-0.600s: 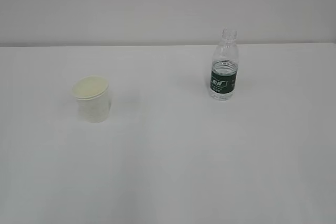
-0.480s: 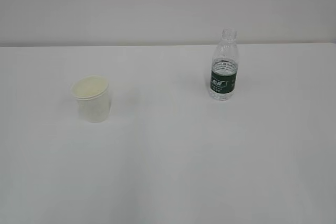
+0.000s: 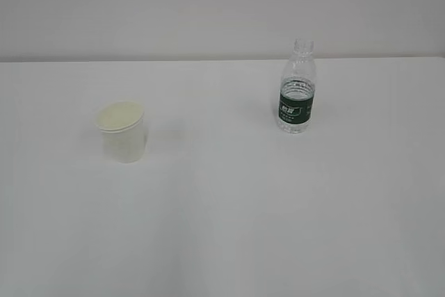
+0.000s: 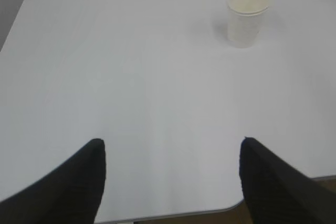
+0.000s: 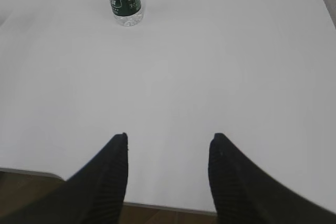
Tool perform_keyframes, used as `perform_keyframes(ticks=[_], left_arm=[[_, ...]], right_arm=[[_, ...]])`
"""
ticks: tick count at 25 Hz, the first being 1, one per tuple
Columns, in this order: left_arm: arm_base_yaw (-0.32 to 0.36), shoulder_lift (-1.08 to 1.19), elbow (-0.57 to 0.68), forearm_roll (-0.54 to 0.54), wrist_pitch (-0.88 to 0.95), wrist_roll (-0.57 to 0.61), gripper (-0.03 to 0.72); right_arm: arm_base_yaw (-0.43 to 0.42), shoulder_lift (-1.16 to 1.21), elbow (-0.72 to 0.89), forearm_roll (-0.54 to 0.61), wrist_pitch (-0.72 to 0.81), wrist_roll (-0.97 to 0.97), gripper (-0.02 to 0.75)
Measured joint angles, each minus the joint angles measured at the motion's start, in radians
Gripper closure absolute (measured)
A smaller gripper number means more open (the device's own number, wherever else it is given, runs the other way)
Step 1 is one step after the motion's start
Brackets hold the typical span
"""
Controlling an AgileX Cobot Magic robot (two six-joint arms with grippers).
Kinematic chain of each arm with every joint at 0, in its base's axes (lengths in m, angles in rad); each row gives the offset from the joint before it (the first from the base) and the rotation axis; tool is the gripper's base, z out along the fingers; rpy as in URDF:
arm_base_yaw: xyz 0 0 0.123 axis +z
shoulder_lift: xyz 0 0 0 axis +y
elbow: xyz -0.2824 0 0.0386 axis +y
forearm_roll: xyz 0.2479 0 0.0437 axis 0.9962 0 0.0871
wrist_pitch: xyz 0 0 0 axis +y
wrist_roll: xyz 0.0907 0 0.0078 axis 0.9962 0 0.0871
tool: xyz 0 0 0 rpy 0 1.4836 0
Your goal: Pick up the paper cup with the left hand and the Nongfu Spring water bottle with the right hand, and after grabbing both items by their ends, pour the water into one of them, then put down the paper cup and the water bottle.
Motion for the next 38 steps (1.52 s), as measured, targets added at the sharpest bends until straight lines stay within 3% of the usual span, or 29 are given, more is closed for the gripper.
perform_keyframes(ticks=[12,25,31,38], left_arm=[[0.0,0.0,0.0,0.0,0.0,0.0,0.123],[0.0,0.0,0.0,-0.004,-0.002,0.0,0.195],[0.0,0.033,-0.04,-0.098,-0.101,0.0,0.196],[0.0,0.235,-0.115,-0.106,-0.216,0.0,0.196]], right_arm=[[0.0,0.0,0.0,0.0,0.0,0.0,0.364],[0.0,0.0,-0.002,-0.001,-0.005,0.0,0.365],[0.0,0.0,-0.07,0.001,-0.115,-0.004,0.365],[0.0,0.145,-0.108,0.007,-0.256,-0.047,0.365]])
